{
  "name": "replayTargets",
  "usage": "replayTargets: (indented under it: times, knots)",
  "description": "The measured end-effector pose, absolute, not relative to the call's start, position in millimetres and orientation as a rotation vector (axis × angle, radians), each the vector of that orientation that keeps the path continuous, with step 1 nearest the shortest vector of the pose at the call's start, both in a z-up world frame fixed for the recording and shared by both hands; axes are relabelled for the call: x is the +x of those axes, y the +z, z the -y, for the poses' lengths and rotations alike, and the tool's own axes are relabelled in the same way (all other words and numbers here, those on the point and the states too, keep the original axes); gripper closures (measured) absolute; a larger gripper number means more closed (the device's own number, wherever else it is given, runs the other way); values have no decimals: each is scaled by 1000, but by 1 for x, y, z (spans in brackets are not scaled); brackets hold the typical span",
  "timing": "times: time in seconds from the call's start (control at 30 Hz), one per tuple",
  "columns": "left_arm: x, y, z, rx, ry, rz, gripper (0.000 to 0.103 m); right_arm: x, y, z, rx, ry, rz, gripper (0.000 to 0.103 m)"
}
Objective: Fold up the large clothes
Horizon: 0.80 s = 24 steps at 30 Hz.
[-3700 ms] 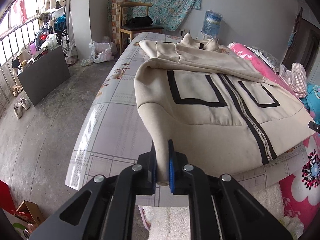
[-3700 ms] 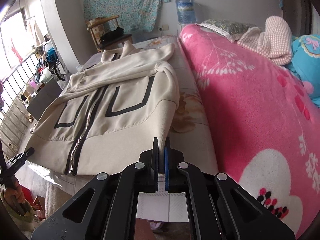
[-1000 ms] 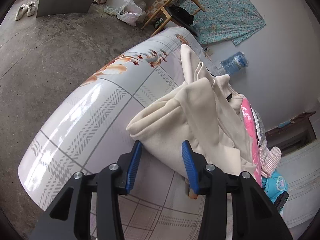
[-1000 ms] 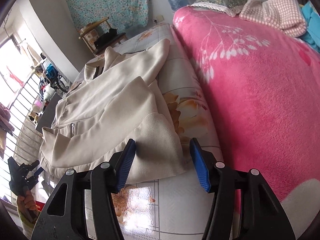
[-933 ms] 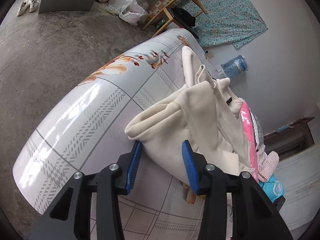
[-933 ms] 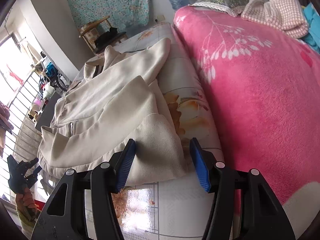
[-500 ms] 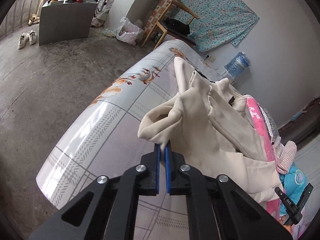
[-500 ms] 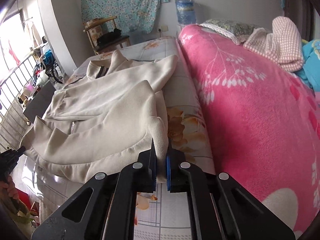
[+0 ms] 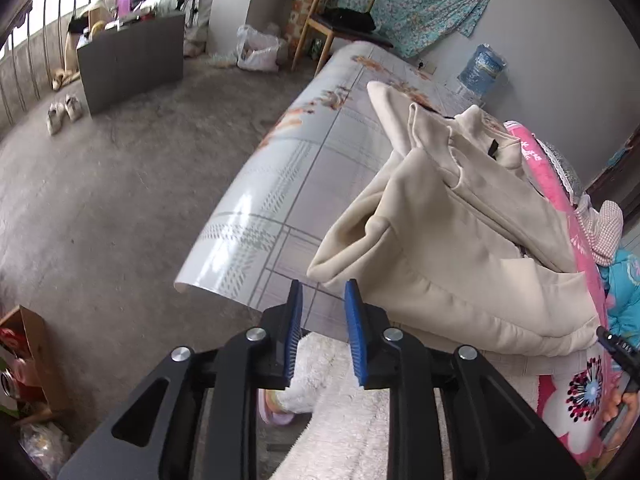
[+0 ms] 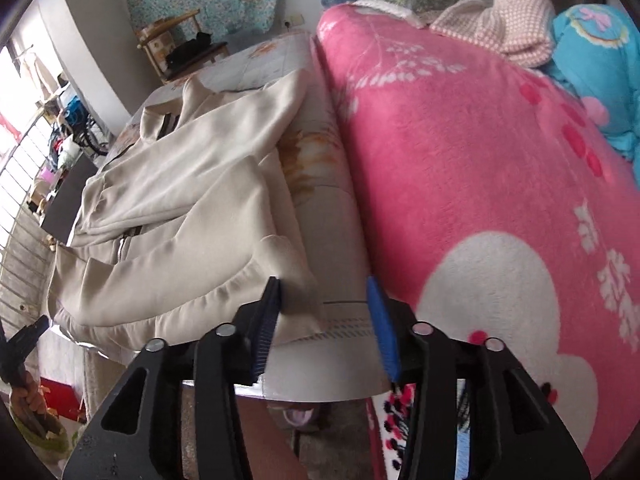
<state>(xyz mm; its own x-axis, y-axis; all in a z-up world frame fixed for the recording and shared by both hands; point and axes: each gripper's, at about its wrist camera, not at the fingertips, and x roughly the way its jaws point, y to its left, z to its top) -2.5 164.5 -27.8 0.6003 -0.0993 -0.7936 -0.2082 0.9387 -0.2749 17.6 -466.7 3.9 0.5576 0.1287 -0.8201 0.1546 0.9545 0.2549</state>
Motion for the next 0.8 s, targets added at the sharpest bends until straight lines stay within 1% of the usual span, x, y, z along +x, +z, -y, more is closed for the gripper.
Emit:
replayTargets:
  times: [0.03,0.07,0.1,0.17,0.23,0.33,0.47,0.63,0.67,0.7,0.73,0.77,0.8]
  knots:
    - [-5,-22,-166,-364,57,-902,74,13,12,466,291,-41,-954,52]
    - [-8,-16,-166,-368,49,-873,72,9,20,463,268,-55,-928,48]
    - [-8,-11,-164,-360,34,-852,71,6,25,459,254,-56,-907,45]
    - [-3,-3,-152,-335,-24,-827,69,8,33,441,235,-2,-880,44]
    - [8,-3,-131,-317,-100,-839,68,16,35,413,228,107,-877,41]
    - [30,-14,-94,-311,-233,-907,67,37,29,363,230,297,-913,41]
    - [51,-35,-48,-216,-306,-977,66,62,22,298,185,478,-950,41]
    - [60,-49,-28,-63,-232,-927,66,78,17,237,69,562,-966,41]
    - [60,-50,-27,-46,-218,-918,71,77,16,229,45,565,-966,41]
    - [60,-51,-27,-30,-203,-910,74,80,14,221,22,569,-968,44]
    - [59,-52,-27,-9,-187,-898,82,81,13,216,2,577,-970,47]
    - [60,-53,-27,3,-174,-889,90,84,10,210,-22,578,-977,54]
    - [60,-53,-31,2,-169,-881,93,87,6,204,-57,565,-987,67]
